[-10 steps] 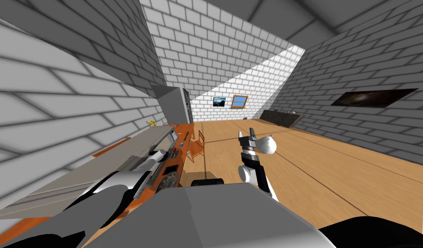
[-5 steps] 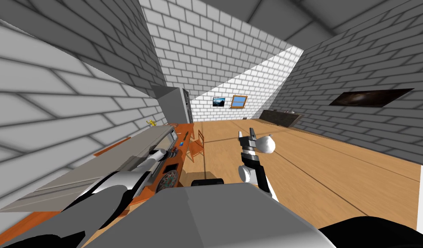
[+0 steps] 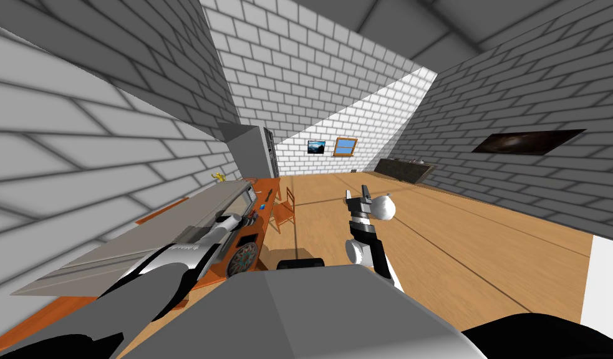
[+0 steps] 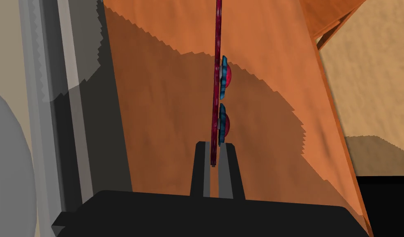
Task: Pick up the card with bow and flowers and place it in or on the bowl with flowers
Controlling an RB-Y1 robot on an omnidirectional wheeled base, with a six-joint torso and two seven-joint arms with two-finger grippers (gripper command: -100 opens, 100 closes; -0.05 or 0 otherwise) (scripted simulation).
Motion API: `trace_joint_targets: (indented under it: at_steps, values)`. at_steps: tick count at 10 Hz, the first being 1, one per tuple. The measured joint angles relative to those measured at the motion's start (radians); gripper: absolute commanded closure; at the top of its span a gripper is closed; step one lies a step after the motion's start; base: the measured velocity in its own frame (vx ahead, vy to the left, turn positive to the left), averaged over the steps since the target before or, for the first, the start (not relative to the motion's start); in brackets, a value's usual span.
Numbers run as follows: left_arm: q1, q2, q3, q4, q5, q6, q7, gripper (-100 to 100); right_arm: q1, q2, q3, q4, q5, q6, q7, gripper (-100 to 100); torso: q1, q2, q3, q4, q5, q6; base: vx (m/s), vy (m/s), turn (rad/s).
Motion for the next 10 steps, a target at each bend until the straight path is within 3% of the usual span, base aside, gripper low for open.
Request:
trace_joint_targets:
  at_steps: [1, 3, 5, 6, 8, 9, 10]
  values:
    - [0.014, 0.003, -0.005, -0.030, -0.012, 0.002, 0.021, 100, 0.000, 0.000, 0.000, 0.000, 0.000, 0.000, 0.000, 0, 0.001, -0.001, -0.001, 0.000, 0.000, 0.000, -0.045, -0.020, -0.008]
    - [-0.007, 0.001, 0.007, 0.002, 0.003, -0.033, -0.048, 100, 0.000, 0.000, 0.000, 0.000, 0.000, 0.000, 0.000, 0, 0.000, -0.001, 0.000, 0.000, 0.000, 0.000, -0.035, -0.020, -0.006]
    - [0.009, 0.004, -0.005, -0.038, -0.023, -0.032, -0.013, 100, 0.000, 0.000, 0.000, 0.000, 0.000, 0.000, 0.000, 0, 0.001, -0.003, -0.002, 0.000, -0.001, 0.000, -0.018, -0.005, -0.005]
    - [-0.005, 0.002, 0.001, -0.017, -0.016, -0.051, -0.047, 100, 0.000, 0.000, 0.000, 0.000, 0.000, 0.000, 0.000, 0, 0.001, -0.002, -0.001, 0.000, -0.001, 0.000, -0.047, -0.020, -0.012]
    - [0.016, 0.007, -0.010, -0.071, -0.060, -0.080, -0.039, 100, 0.000, 0.000, 0.000, 0.000, 0.000, 0.000, 0.000, 0, -0.001, 0.001, 0.001, 0.001, -0.002, 0.000, -0.071, -0.037, -0.004]
    - [-0.003, 0.004, -0.002, -0.038, -0.040, -0.103, -0.088, 100, 0.000, 0.000, 0.000, 0.000, 0.000, 0.000, 0.000, 0, -0.002, 0.001, 0.001, 0.001, -0.002, 0.000, -0.070, -0.045, -0.008]
    - [-0.008, 0.004, 0.001, -0.035, -0.045, -0.129, -0.132, 100, 0.000, 0.000, 0.000, 0.000, 0.000, 0.000, 0.000, 0, -0.002, 0.001, 0.001, 0.001, -0.002, 0.000, -0.054, -0.029, -0.002]
